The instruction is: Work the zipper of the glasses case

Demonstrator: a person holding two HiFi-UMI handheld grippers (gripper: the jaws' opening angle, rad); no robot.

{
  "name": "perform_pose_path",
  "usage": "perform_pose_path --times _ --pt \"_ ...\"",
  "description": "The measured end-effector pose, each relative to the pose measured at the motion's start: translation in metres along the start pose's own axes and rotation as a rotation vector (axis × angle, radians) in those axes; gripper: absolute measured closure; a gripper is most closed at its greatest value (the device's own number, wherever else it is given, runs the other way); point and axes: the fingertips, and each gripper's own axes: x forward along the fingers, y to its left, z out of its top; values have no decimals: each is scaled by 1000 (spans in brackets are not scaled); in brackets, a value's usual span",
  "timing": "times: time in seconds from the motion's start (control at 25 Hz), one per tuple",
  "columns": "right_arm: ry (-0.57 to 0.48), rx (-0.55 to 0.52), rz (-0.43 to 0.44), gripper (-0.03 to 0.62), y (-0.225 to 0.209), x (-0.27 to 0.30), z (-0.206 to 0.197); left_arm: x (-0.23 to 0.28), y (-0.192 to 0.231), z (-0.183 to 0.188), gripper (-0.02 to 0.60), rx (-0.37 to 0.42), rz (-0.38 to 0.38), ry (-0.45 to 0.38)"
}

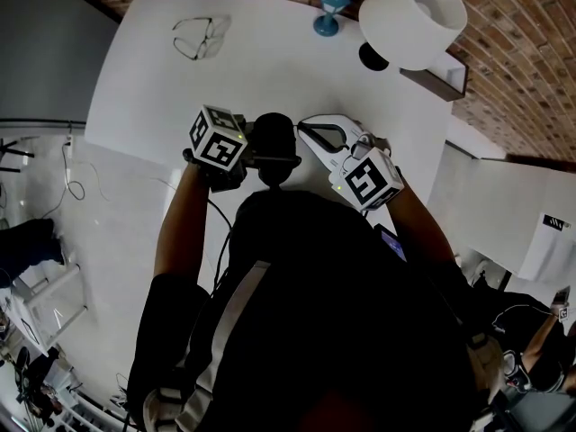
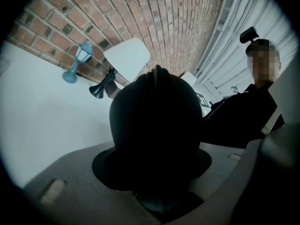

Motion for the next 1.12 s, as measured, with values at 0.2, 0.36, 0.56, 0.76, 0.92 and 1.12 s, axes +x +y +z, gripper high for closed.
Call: perform_pose_path --times 0.2,0.36,0.56,0.76,0.92,1.12 --pt "3 -3 -13 586 1 -2 -2 -1 -1 -4 336 25 -5 61" --pt "-2 -9 -4 586 2 -3 1 0 -3 -11 336 51 -1 106" --pt "1 1 -5 585 2 -4 -1 1 -4 -18 336 75 1 171" --pt "14 -40 24 583 7 -1 3 0 -1 -37 336 120 36 333" --pt "11 -39 26 583 8 0 4 0 -1 -44 336 130 17 403" --pt "11 -34 30 583 7 -1 3 2 -4 -45 336 124 -2 407"
